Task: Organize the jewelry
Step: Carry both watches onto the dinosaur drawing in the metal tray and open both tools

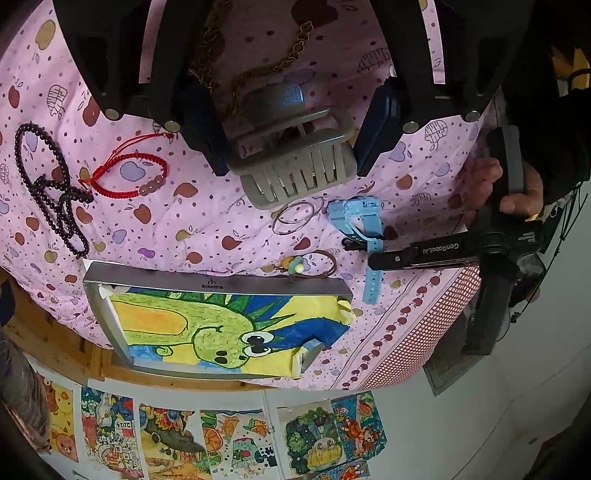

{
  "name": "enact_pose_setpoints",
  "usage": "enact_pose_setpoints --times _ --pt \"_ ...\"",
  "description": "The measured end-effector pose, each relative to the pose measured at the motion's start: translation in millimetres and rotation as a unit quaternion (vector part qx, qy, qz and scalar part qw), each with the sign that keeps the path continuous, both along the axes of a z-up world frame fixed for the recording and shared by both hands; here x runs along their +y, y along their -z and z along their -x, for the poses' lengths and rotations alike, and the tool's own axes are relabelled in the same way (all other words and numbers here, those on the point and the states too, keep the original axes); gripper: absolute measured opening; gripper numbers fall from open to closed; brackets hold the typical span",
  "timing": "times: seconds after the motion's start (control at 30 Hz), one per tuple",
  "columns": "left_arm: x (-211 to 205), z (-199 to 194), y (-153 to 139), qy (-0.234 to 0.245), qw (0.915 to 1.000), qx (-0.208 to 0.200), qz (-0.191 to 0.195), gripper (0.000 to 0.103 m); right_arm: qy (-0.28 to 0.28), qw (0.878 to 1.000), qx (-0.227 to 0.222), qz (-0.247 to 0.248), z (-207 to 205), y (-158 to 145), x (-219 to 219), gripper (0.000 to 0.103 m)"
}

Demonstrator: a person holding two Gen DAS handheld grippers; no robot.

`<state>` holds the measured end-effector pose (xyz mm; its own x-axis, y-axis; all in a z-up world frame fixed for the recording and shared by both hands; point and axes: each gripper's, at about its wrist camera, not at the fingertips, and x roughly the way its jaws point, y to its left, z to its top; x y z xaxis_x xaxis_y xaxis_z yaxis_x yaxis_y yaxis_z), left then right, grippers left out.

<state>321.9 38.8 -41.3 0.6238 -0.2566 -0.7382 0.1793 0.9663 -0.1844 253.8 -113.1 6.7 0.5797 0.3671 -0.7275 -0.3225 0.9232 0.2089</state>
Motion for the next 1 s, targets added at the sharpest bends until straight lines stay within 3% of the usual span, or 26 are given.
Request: enact_pose_setpoints --times 0.27,0.53,0.77,1.0 --pt "-12.1 19.4 -24.3 0.004 0.9992 -0.028 -0.027 0.004 0.010 1.000 -0.024 -0.004 7.5 -12.7 -4.0 0.063" --pt "-10.1 27.6 -61.9 -0.003 0.9990 -0.044 -0.011 0.004 0.021 0.998 -0.060 -0.018 7.6 -42.6 -10.8 0.063" --pt "-4.9 7.7 -89.7 -0.007 0.9978 -0.065 0.004 0.004 0.034 0.996 -0.078 -0.035 -31.7 -63.3 -8.8 0.063" --pt "-5.3 -38.9 -104.1 -0.027 0.9955 -0.091 0.002 0.004 0.070 0.994 -0.063 -0.052 -95.7 -56.7 -5.9 0.063"
